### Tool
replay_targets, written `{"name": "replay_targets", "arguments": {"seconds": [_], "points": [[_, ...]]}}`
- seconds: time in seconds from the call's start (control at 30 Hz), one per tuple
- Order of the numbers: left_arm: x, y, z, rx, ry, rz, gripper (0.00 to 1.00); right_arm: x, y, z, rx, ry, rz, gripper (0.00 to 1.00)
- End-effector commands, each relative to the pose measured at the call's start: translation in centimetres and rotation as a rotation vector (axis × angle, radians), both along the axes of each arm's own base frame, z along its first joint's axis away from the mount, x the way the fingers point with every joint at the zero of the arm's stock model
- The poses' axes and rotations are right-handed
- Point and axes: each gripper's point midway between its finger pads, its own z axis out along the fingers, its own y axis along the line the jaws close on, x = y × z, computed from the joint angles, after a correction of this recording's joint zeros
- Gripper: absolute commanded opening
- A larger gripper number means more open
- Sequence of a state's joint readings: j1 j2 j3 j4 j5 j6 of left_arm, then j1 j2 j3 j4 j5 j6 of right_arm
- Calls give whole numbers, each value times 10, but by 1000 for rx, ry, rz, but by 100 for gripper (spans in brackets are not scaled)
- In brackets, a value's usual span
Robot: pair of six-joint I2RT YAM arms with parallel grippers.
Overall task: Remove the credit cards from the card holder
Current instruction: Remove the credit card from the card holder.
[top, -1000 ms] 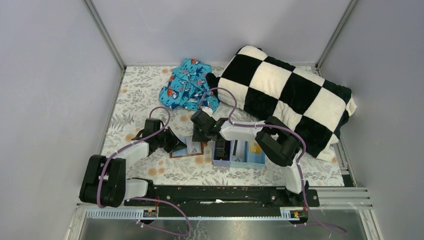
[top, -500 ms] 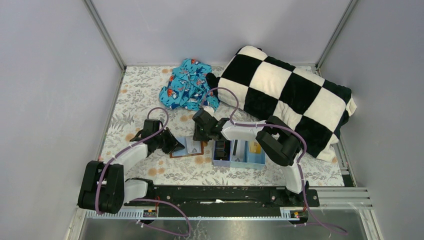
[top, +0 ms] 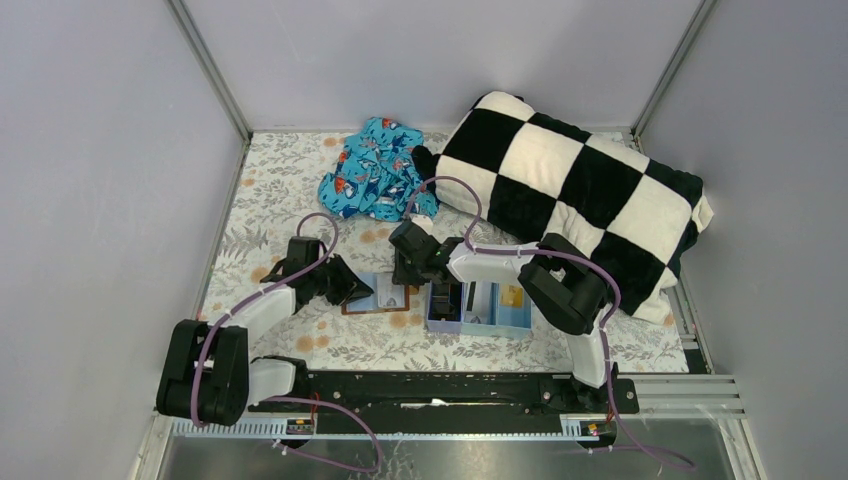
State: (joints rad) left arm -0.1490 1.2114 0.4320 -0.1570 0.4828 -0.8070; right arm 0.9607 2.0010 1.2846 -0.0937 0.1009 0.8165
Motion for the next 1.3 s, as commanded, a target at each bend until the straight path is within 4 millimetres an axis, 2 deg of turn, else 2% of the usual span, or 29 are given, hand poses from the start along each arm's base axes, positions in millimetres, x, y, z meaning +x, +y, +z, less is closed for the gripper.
{"name": "replay_targets", "arguments": {"seconds": [0.0, 0.2, 0.43, 0.87, 1.13, 1.27], "points": [[17, -11, 19, -45, -80, -30, 18, -8, -13, -9, -29, 37, -7, 32], [15, -12, 12, -45, -63, -36, 23, -12, -7, -13, -3, 69, 10, 32], [12, -13, 7, -52, -52, -36, 23, -15, 1, -15, 26, 95, 23, 31], [11, -11, -1, -40, -43, -32, 24, -16, 2, -16, 34, 100, 21, 31], [11, 0, -6, 62, -45, -11, 28, -17, 2, -16, 33, 102, 21, 31], [8, -5, -10, 61, -31, -36, 29, -16, 2, -15, 33, 101, 21, 31]]}}
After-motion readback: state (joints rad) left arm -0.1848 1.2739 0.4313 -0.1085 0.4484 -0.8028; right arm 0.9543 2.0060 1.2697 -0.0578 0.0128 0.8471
